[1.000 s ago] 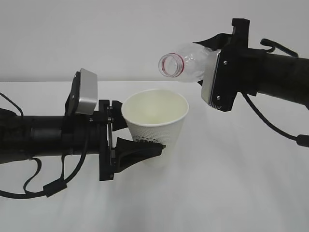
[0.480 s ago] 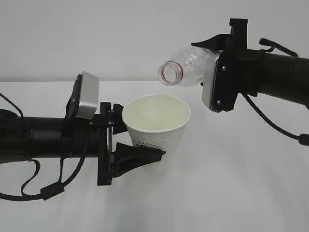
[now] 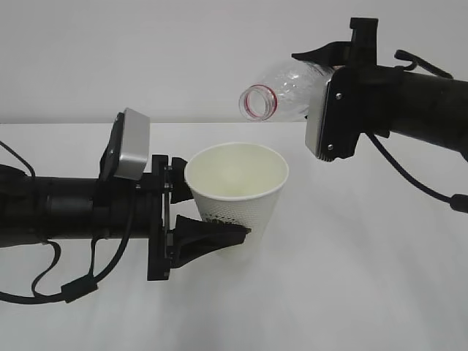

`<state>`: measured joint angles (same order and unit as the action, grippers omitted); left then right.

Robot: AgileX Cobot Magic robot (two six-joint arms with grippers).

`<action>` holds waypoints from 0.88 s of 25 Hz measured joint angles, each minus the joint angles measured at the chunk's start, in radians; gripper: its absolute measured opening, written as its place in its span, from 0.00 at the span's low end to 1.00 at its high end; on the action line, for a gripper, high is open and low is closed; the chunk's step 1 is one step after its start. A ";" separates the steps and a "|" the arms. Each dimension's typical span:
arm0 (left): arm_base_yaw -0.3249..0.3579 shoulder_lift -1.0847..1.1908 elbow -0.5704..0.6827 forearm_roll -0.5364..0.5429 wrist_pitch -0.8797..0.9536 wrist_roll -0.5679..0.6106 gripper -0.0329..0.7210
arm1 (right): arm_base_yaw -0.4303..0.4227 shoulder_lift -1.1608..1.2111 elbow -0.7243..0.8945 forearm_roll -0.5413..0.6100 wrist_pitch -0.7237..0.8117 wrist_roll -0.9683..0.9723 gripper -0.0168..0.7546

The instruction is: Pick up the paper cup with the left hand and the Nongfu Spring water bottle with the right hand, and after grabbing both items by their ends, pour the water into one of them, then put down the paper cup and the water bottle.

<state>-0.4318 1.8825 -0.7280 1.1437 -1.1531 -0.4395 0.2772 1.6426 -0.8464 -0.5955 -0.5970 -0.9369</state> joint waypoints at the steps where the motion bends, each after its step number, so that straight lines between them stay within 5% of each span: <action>1: 0.000 0.000 0.000 0.000 0.000 0.000 0.76 | 0.000 0.000 -0.001 0.000 -0.003 -0.002 0.62; 22: 0.000 0.000 0.000 -0.041 0.000 -0.002 0.76 | 0.000 0.000 -0.027 0.002 -0.009 -0.057 0.62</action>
<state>-0.4318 1.8825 -0.7280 1.1023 -1.1531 -0.4410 0.2772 1.6426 -0.8733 -0.5932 -0.6063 -0.9941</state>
